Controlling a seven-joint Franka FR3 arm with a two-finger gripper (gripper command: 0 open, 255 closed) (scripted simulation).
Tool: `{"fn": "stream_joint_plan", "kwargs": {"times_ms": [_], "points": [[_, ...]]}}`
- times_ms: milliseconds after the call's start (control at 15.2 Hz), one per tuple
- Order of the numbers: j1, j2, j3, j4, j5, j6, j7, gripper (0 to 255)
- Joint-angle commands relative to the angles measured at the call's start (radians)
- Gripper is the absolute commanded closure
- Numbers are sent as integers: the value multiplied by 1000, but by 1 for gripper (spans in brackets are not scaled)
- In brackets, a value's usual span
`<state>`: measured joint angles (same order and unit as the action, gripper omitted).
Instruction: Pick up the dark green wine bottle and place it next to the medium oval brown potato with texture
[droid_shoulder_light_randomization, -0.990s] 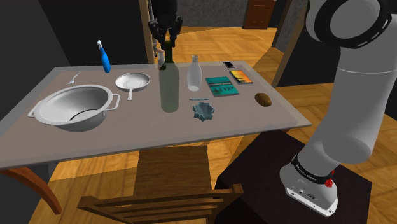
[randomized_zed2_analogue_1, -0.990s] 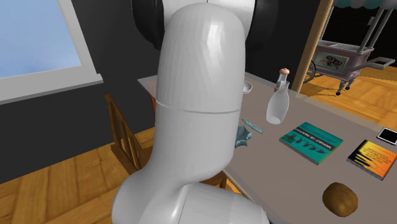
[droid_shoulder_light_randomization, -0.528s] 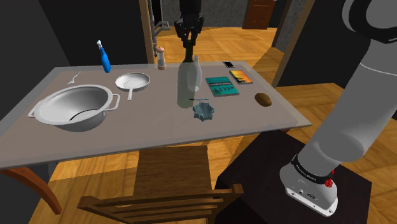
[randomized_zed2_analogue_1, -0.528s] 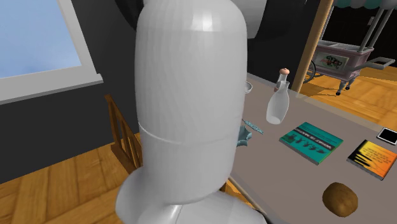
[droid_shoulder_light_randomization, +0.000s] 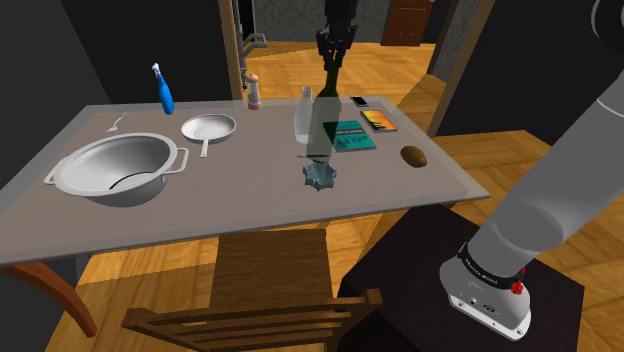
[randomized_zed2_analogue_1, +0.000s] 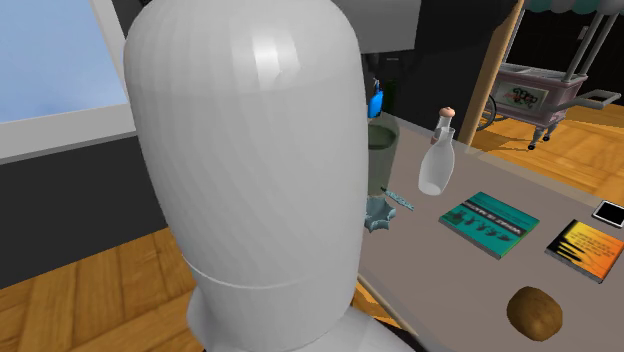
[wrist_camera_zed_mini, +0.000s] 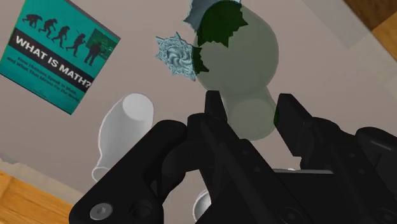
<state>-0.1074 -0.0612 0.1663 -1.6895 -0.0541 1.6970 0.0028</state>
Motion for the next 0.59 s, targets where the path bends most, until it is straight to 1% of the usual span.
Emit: {"fn": "stream_joint_plan", "kwargs": {"times_ms": [0,528], "points": [[-21,-33,-25,-38,7,9,-48,255],[-102,-117,-137,-133,14,30,-241,255]]}}
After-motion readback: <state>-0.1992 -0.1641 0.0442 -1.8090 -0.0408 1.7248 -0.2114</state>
